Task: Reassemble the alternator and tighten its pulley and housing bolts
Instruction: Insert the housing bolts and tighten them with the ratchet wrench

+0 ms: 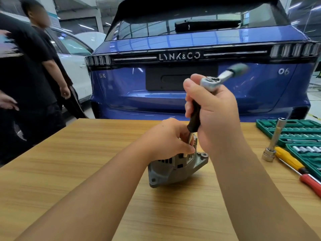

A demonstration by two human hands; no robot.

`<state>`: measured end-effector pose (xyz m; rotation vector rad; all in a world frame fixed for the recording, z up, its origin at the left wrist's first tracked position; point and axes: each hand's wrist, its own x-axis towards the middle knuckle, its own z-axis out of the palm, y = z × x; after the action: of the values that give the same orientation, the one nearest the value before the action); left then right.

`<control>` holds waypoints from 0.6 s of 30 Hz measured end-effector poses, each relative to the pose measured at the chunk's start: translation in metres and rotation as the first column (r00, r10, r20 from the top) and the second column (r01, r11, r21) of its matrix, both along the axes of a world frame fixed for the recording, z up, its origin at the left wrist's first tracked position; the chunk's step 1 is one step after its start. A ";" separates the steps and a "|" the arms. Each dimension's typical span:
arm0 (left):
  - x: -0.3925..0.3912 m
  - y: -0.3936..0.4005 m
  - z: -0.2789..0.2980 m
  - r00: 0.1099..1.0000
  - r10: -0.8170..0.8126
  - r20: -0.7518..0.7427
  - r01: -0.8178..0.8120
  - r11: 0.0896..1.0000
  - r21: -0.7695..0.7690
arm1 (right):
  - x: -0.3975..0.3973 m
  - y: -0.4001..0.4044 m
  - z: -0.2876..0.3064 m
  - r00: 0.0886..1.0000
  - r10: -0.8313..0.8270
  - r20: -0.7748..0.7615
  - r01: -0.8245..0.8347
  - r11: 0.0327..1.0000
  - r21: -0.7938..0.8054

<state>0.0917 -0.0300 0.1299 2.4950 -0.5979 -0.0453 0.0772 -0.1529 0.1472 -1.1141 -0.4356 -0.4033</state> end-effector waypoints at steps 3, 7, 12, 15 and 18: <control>0.000 0.000 0.001 1.000 0.026 0.001 -0.026 1.000 -0.008 | 0.001 -0.004 0.000 0.979 0.190 0.071 -0.193 0.980 0.040; -0.006 0.002 0.004 1.000 0.027 0.007 -0.026 0.998 -0.053 | 0.001 0.007 -0.006 0.954 0.033 0.299 -0.008 0.996 -0.087; -0.013 0.005 0.002 0.995 0.099 -0.014 -0.100 0.983 -0.153 | 0.000 0.003 -0.006 0.920 0.334 0.203 -0.347 0.937 0.029; -0.012 0.005 0.002 0.996 0.073 -0.053 -0.080 0.986 -0.148 | -0.001 -0.001 -0.002 0.904 0.391 0.170 -0.402 0.915 0.035; -0.008 0.004 0.001 0.999 0.036 -0.013 -0.037 0.993 -0.116 | -0.001 0.000 0.000 0.950 0.296 0.097 -0.302 0.952 0.049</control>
<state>0.0833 -0.0265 0.1312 2.3903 -0.5349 -0.0095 0.0767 -0.1528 0.1474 -0.9524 -0.6564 -0.1979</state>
